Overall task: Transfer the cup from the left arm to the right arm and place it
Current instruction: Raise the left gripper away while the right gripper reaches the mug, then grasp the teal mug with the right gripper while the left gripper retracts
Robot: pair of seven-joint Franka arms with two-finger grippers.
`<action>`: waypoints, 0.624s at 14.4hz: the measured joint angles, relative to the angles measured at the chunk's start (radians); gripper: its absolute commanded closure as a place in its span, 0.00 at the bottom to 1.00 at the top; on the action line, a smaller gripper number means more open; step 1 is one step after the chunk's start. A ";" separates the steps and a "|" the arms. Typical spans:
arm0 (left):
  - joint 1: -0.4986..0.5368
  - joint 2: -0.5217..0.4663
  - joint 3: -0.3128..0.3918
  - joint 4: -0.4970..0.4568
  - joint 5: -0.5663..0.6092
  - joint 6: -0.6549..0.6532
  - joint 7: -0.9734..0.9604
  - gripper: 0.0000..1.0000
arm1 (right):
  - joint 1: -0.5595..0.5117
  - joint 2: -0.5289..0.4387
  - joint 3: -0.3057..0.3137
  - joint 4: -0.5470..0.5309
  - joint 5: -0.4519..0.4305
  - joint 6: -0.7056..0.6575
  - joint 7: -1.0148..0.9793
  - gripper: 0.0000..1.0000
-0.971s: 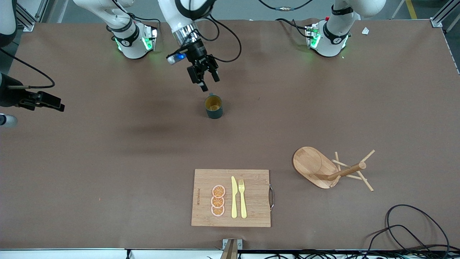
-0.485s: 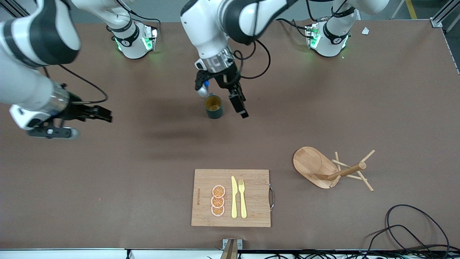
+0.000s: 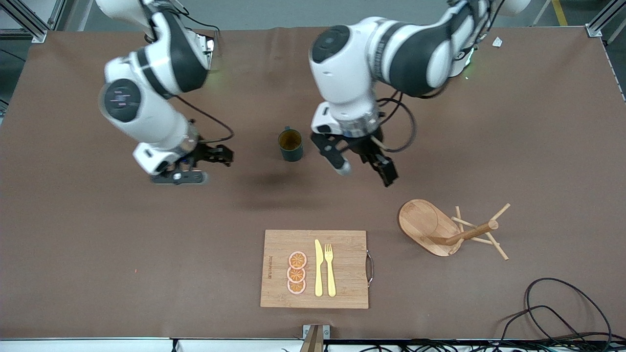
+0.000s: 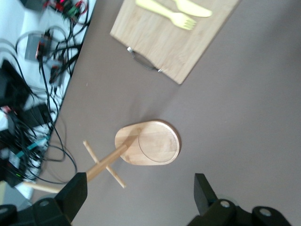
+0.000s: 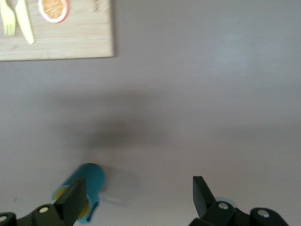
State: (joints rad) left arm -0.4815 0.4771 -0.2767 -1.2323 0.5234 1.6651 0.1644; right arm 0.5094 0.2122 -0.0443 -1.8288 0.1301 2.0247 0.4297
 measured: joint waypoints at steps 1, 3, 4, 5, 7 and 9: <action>0.039 -0.013 0.000 0.000 -0.029 0.003 -0.001 0.00 | 0.043 0.015 0.000 -0.025 0.000 0.051 0.028 0.00; 0.115 -0.034 -0.001 0.000 -0.092 0.004 -0.001 0.00 | 0.113 0.048 0.000 -0.059 0.000 0.126 0.055 0.00; 0.154 -0.043 -0.002 0.000 -0.122 0.007 -0.001 0.00 | 0.138 0.065 -0.001 -0.068 0.000 0.147 0.061 0.00; 0.191 -0.052 -0.002 0.000 -0.153 0.009 -0.001 0.00 | 0.156 0.082 -0.001 -0.075 0.000 0.164 0.063 0.00; 0.265 -0.069 -0.002 0.000 -0.230 0.012 -0.003 0.00 | 0.181 0.105 -0.002 -0.102 0.000 0.208 0.065 0.00; 0.336 -0.086 -0.002 0.000 -0.311 0.012 -0.004 0.00 | 0.200 0.111 -0.003 -0.153 0.000 0.264 0.084 0.00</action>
State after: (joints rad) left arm -0.1456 0.3907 -0.2786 -1.2326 0.2121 1.6771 0.1607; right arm 0.7098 0.3232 -0.0474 -1.9821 0.1301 2.2889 0.5140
